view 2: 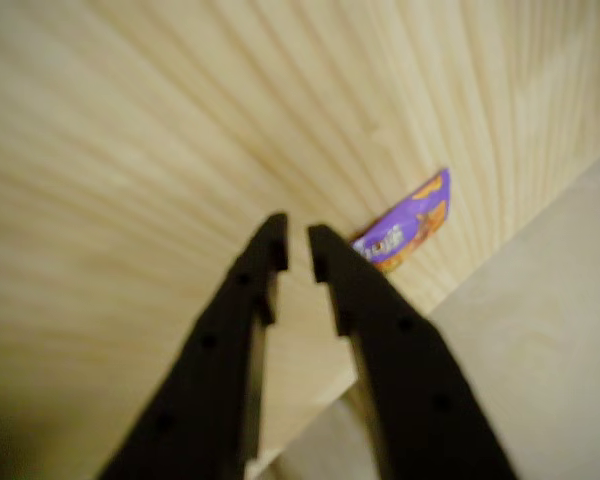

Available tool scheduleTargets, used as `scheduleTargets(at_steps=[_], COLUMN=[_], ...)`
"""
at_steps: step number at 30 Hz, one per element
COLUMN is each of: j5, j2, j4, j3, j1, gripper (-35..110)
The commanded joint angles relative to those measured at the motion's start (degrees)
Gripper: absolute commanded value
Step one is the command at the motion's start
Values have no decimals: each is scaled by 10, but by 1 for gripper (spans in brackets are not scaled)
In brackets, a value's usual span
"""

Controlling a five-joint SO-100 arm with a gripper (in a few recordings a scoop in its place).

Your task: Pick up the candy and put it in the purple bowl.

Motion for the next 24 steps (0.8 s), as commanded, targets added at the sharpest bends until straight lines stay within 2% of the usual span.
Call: scheduleTargets(at_steps=[1,7,11,24], j5=[4,30,54,164], j2=[-236,-368,-383,-634], j4=[19,56,47,97], j3=[-180,-318,-342,-540], j1=[18,46,48,114], gripper=[0,0,0,0])
